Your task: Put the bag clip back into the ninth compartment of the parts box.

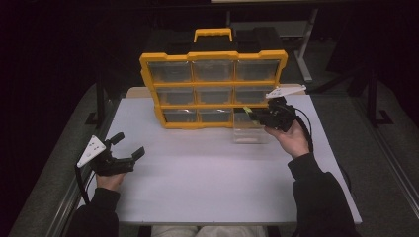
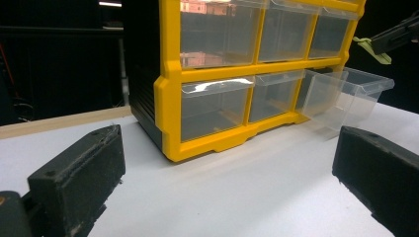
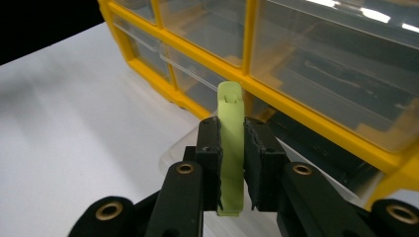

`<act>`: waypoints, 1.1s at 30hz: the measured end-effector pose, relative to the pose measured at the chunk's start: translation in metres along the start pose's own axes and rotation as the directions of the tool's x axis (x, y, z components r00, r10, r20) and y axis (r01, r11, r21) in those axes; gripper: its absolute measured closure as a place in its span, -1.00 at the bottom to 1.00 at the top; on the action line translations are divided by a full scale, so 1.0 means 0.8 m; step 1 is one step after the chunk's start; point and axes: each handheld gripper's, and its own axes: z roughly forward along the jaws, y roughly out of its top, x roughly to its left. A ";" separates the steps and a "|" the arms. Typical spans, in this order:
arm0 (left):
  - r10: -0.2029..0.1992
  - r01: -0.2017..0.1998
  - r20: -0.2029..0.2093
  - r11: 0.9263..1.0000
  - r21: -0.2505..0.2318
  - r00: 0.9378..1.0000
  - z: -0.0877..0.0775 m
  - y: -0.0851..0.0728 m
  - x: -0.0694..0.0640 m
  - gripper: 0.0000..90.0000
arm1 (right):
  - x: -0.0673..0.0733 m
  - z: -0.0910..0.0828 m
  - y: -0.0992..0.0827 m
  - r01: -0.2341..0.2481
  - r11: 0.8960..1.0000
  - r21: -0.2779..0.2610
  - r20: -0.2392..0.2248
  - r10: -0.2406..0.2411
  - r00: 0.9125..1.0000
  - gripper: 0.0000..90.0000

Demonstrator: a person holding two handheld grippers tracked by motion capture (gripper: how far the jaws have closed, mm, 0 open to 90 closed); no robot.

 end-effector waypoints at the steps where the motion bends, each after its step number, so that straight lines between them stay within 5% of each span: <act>1: 0.000 0.000 0.000 1.000 0.000 1.000 0.000 0.000 0.000 -1.00 | -0.002 0.000 -0.001 -0.006 1.000 0.002 0.001 0.006 1.000 0.70; 13: -0.012 0.012 0.004 1.000 -0.005 1.000 0.000 0.000 0.000 -1.00 | -0.013 0.012 -0.010 -0.094 0.995 0.040 0.085 0.091 0.992 0.65; 21: -0.011 0.011 0.002 1.000 -0.006 1.000 -0.001 0.000 0.000 -1.00 | -0.011 0.018 -0.013 -0.098 0.994 0.042 0.094 0.094 0.991 0.18; 27: -0.015 0.015 -0.001 1.000 -0.001 1.000 0.000 -0.001 0.000 -1.00 | -0.013 0.016 -0.015 -0.144 0.989 0.037 0.089 0.140 0.986 -0.19; 33: -0.011 0.011 -0.002 1.000 -0.003 1.000 0.000 -0.001 0.000 -1.00 | -0.010 0.011 -0.017 -0.131 0.991 0.023 0.099 0.129 0.987 -0.72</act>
